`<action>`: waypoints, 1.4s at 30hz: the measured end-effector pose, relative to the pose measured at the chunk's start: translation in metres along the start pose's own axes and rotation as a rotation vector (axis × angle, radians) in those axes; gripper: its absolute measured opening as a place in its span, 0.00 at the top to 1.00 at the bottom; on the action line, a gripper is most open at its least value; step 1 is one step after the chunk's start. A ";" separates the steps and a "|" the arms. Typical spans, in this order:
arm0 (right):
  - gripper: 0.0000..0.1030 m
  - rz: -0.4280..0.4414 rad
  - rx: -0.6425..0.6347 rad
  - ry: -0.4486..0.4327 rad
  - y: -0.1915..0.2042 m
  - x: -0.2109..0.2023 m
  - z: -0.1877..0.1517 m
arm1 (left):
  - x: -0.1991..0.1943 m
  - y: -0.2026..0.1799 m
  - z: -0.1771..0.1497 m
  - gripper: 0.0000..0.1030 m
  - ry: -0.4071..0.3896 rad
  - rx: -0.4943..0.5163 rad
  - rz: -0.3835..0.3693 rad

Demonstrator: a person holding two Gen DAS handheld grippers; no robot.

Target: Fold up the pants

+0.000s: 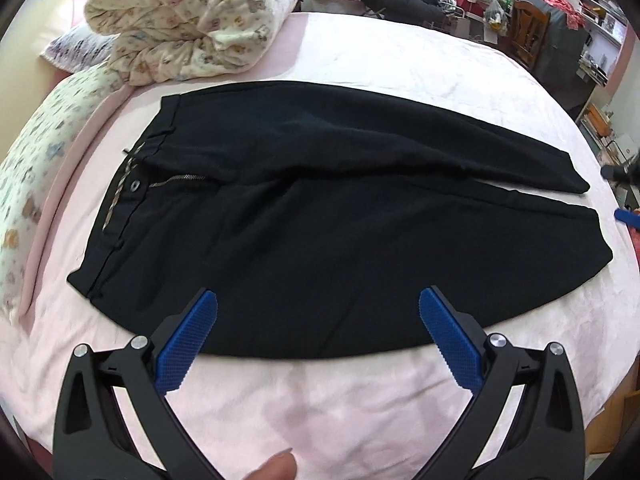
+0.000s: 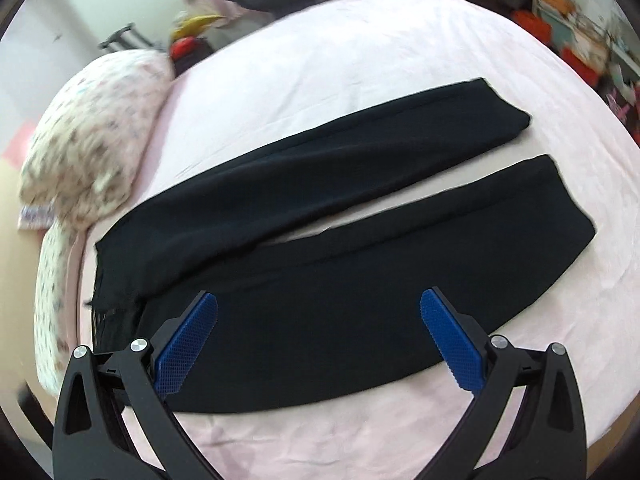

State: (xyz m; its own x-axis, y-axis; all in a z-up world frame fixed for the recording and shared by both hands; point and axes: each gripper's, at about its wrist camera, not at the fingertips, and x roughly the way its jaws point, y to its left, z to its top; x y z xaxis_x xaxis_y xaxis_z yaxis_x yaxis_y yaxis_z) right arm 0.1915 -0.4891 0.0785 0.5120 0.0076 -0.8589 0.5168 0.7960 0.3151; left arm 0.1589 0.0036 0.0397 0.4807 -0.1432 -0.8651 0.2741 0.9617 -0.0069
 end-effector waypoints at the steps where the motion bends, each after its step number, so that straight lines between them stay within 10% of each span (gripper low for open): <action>1: 0.01 0.003 0.016 0.009 -0.014 0.003 0.016 | 0.003 -0.006 0.003 0.02 0.008 0.008 0.015; 8: 0.01 0.140 0.185 0.188 -0.151 0.069 0.176 | 0.029 -0.055 0.002 0.02 0.124 -0.084 0.040; 16: 0.01 0.138 0.254 0.261 -0.235 0.138 0.267 | 0.053 -0.130 -0.031 0.02 0.303 -0.268 -0.054; 29: 0.20 0.085 0.155 0.349 -0.229 0.195 0.272 | 0.061 -0.167 -0.063 0.02 0.440 -0.281 -0.091; 33: 0.33 0.038 0.090 0.345 -0.219 0.200 0.265 | 0.065 -0.166 -0.056 0.02 0.441 -0.274 -0.083; 37: 0.69 -0.026 0.045 0.298 -0.220 0.195 0.258 | 0.069 -0.168 -0.049 0.02 0.439 -0.250 -0.075; 42: 0.81 0.045 0.041 0.222 -0.221 0.171 0.247 | 0.074 -0.166 -0.038 0.02 0.449 -0.268 -0.108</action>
State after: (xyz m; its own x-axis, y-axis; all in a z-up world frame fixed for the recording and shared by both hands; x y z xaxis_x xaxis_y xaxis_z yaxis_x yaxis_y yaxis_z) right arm 0.3345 -0.8134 -0.0386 0.3745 0.1792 -0.9098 0.5262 0.7668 0.3676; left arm 0.1179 -0.1575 -0.0425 0.0415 -0.1867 -0.9815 0.0518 0.9815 -0.1845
